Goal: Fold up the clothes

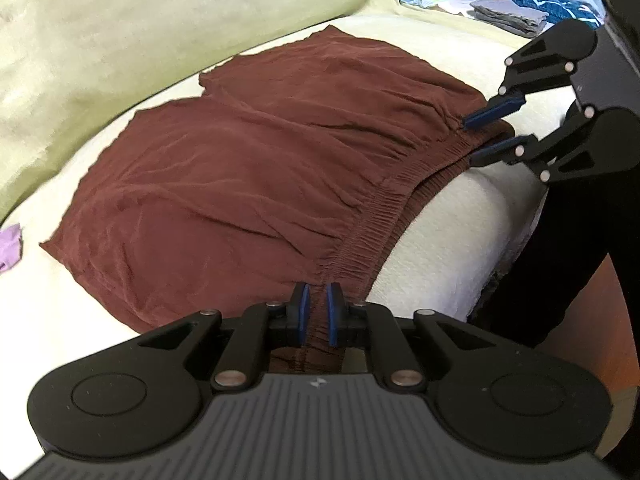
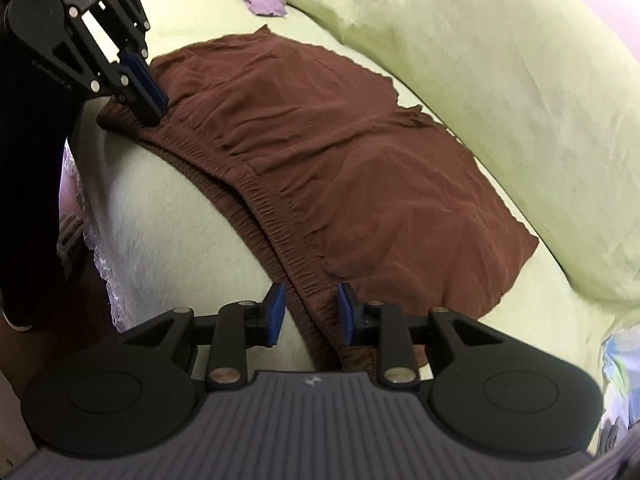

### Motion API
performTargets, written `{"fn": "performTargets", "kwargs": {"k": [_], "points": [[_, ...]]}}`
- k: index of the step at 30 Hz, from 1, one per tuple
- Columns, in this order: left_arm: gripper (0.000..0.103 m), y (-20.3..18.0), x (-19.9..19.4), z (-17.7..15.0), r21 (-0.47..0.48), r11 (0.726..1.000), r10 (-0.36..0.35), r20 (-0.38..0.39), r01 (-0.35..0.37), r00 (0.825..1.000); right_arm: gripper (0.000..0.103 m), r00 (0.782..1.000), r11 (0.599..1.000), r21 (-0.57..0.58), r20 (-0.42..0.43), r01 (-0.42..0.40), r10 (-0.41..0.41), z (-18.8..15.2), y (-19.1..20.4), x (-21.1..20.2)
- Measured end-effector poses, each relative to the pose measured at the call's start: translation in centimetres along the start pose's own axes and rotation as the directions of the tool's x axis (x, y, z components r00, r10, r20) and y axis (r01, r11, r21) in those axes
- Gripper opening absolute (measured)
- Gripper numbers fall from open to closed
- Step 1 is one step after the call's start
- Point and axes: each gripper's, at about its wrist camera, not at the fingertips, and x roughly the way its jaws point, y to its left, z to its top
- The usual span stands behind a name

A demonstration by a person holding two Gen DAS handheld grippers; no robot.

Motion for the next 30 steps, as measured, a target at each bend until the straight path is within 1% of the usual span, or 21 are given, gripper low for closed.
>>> {"fn": "performTargets", "kwargs": {"k": [1, 3, 6, 7, 9, 11, 12, 14, 15, 16, 19, 20, 21, 23, 24, 30], "points": [[0.010, 0.0, -0.2, 0.1, -0.008, 1.000, 0.003, 0.005, -0.003, 1.000, 0.026, 1.000, 1.000, 0.028, 0.017, 0.002, -0.003, 0.2, -0.2, -0.5], [0.010, 0.1, -0.4, 0.3, -0.035, 0.999, 0.011, 0.018, -0.011, 1.000, 0.035, 0.999, 0.997, 0.071, 0.035, 0.012, -0.015, 0.3, -0.6, -1.2], [0.010, 0.5, -0.3, 0.6, -0.080, 0.996, 0.030, 0.024, -0.028, 0.999, 0.037, 0.997, 0.972, 0.230, 0.056, 0.042, -0.056, 0.2, -2.3, -1.7], [0.010, 0.8, -0.1, 0.7, -0.110, 0.993, 0.038, 0.026, -0.035, 0.999, 0.037, 0.997, 0.965, 0.258, 0.052, 0.047, -0.063, 0.1, -2.7, -1.6], [0.010, 1.3, 0.3, 1.0, -0.172, 0.985, 0.033, 0.032, -0.027, 0.999, 0.037, 0.996, 0.940, 0.335, 0.034, 0.063, -0.079, 0.0, -3.8, -1.2], [0.010, 1.6, 0.6, 1.5, -0.207, 0.978, 0.022, 0.040, -0.014, 0.999, 0.037, 0.997, 0.910, 0.409, 0.015, 0.064, -0.077, -0.3, -5.0, -0.6], [0.010, 1.6, 0.8, 1.8, -0.212, 0.977, 0.020, 0.043, -0.010, 0.999, 0.037, 0.997, 0.894, 0.444, 0.005, 0.066, -0.076, -0.5, -5.5, -0.3], [0.012, 1.4, 0.9, 2.3, -0.204, 0.979, 0.019, 0.050, -0.008, 0.999, 0.037, 0.998, 0.846, 0.530, -0.005, 0.061, -0.069, -0.9, -7.1, 0.3], [0.014, 1.4, 1.0, 2.5, -0.200, 0.980, 0.016, 0.053, -0.005, 0.998, 0.037, 0.998, 0.841, 0.538, -0.005, 0.062, -0.070, -0.9, -7.2, 0.3], [0.014, 1.3, 1.2, 2.8, -0.197, 0.980, 0.013, 0.054, -0.003, 0.998, 0.037, 0.998, 0.827, 0.560, 0.001, 0.057, -0.069, -1.1, -7.8, 0.4], [0.020, 1.4, 2.0, 3.0, -0.211, 0.977, 0.024, 0.029, -0.017, 0.999, 0.038, 0.997, 0.816, 0.575, 0.008, 0.060, -0.079, -1.7, -8.5, 0.5], [0.024, 1.4, 2.3, 3.0, -0.218, 0.976, 0.030, 0.019, -0.025, 0.999, 0.040, 0.997, 0.814, 0.577, 0.006, 0.062, -0.080, -1.9, -8.6, 0.5], [0.025, 1.5, 2.5, 3.0, -0.225, 0.974, 0.035, 0.009, -0.032, 0.999, 0.043, 0.997, 0.813, 0.579, 0.003, 0.063, -0.080, -2.2, -8.6, 0.6], [0.026, 1.6, 3.0, 2.8, -0.240, 0.970, 0.039, -0.005, -0.039, 0.999, 0.046, 0.997, 0.800, 0.597, 0.003, 0.057, -0.073, -2.8, -8.7, 0.4], [0.028, 1.6, 3.2, 2.6, -0.253, 0.967, 0.039, -0.010, -0.040, 0.999, 0.047, 0.998, 0.783, 0.621, 0.022, 0.033, -0.059, -3.5, -8.8, 0.1], [0.033, 1.8, 3.4, 1.8, -0.309, 0.950, 0.052, -0.005, -0.051, 0.999, 0.049, 0.995, 0.759, 0.651, 0.075, 0.001, -0.066, -5.7, -8.8, -1.5]]}}
